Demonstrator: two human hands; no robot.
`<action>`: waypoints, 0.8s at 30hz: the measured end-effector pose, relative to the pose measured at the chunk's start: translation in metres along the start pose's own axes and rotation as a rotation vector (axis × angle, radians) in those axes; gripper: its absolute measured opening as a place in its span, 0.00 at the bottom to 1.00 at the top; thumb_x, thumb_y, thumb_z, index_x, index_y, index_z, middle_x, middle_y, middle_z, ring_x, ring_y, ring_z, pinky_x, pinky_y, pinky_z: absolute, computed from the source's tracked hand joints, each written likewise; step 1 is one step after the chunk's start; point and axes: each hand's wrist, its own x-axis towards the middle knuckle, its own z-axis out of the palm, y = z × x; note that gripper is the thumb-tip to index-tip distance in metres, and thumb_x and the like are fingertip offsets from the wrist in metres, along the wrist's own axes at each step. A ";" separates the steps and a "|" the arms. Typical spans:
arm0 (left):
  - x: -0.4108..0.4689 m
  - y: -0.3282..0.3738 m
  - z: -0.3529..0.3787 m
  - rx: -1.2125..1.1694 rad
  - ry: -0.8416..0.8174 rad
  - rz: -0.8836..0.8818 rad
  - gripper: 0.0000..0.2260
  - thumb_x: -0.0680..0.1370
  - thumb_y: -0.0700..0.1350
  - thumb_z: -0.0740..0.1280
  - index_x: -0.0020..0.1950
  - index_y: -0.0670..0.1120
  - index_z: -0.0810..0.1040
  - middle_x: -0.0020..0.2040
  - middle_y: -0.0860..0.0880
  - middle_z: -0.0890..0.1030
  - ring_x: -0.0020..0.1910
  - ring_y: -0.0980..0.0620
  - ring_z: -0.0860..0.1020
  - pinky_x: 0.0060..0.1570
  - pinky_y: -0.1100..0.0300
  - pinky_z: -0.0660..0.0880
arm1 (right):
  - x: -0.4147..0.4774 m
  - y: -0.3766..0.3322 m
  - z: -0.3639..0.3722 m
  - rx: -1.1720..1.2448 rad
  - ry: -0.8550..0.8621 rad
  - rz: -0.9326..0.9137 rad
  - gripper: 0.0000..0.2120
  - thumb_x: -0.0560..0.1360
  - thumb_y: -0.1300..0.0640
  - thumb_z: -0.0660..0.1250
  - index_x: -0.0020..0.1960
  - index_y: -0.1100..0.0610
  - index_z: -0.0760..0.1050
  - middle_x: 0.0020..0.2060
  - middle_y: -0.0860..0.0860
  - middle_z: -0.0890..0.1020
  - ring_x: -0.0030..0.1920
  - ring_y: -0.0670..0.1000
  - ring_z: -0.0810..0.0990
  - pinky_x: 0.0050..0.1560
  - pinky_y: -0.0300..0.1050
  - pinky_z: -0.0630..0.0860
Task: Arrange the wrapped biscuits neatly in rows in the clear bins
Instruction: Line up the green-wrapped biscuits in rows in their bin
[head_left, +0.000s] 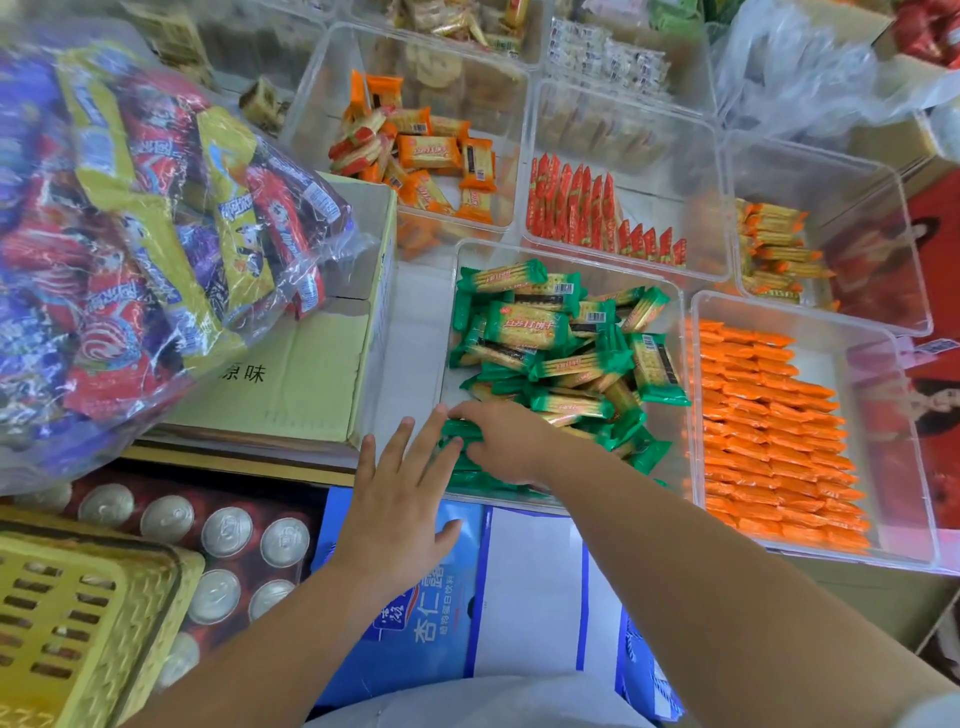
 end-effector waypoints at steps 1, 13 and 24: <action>-0.001 -0.001 0.000 -0.002 0.010 0.004 0.42 0.66 0.58 0.80 0.75 0.47 0.67 0.83 0.46 0.56 0.76 0.37 0.66 0.69 0.31 0.66 | 0.000 0.001 -0.001 0.005 -0.012 0.007 0.25 0.81 0.54 0.60 0.78 0.52 0.63 0.71 0.57 0.73 0.65 0.58 0.75 0.63 0.50 0.72; 0.049 0.005 -0.018 0.365 -0.162 0.081 0.59 0.65 0.83 0.48 0.82 0.41 0.48 0.83 0.44 0.53 0.78 0.38 0.30 0.69 0.24 0.33 | -0.037 0.004 -0.003 0.071 0.304 -0.051 0.22 0.76 0.62 0.64 0.69 0.55 0.75 0.59 0.54 0.81 0.57 0.56 0.79 0.56 0.50 0.77; 0.054 0.004 -0.020 0.307 -0.201 0.147 0.37 0.71 0.70 0.59 0.73 0.50 0.71 0.65 0.52 0.76 0.78 0.36 0.29 0.72 0.25 0.42 | -0.049 0.060 0.003 -0.361 0.432 0.275 0.41 0.68 0.29 0.68 0.76 0.43 0.62 0.69 0.48 0.73 0.69 0.57 0.69 0.70 0.59 0.64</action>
